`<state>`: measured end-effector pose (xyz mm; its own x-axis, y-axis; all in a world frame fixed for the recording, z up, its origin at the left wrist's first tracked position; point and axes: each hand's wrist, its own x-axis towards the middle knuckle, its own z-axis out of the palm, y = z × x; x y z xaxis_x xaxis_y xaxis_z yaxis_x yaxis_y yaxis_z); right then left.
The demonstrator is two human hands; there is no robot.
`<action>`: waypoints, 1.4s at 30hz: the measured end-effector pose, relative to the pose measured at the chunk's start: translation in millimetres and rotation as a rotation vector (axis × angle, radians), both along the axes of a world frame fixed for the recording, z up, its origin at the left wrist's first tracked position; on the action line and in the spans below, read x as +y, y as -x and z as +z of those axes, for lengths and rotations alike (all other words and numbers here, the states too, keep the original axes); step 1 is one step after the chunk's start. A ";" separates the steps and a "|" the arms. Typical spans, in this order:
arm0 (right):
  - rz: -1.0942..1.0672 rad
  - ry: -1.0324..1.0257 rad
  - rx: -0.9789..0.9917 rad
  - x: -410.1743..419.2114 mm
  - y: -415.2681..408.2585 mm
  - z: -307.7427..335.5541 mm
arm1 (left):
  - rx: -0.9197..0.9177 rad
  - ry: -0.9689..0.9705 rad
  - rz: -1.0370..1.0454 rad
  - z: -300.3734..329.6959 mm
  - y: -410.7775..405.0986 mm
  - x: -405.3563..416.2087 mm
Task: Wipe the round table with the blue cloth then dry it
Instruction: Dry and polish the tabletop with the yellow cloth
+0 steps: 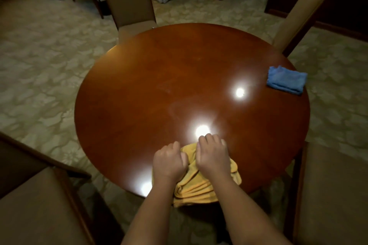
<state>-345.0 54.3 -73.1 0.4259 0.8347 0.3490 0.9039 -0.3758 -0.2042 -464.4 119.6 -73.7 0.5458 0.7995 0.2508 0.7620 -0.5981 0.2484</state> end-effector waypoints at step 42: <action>0.043 -0.024 0.002 183.2 -97.7 -1.5 | -0.024 -0.022 0.059 -4.5 -93.5 175.6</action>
<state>-247.3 237.6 -74.6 0.3908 0.8434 0.3687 0.9186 -0.3319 -0.2144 -370.9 295.2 -78.2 0.4914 0.8243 0.2811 0.7902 -0.5577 0.2540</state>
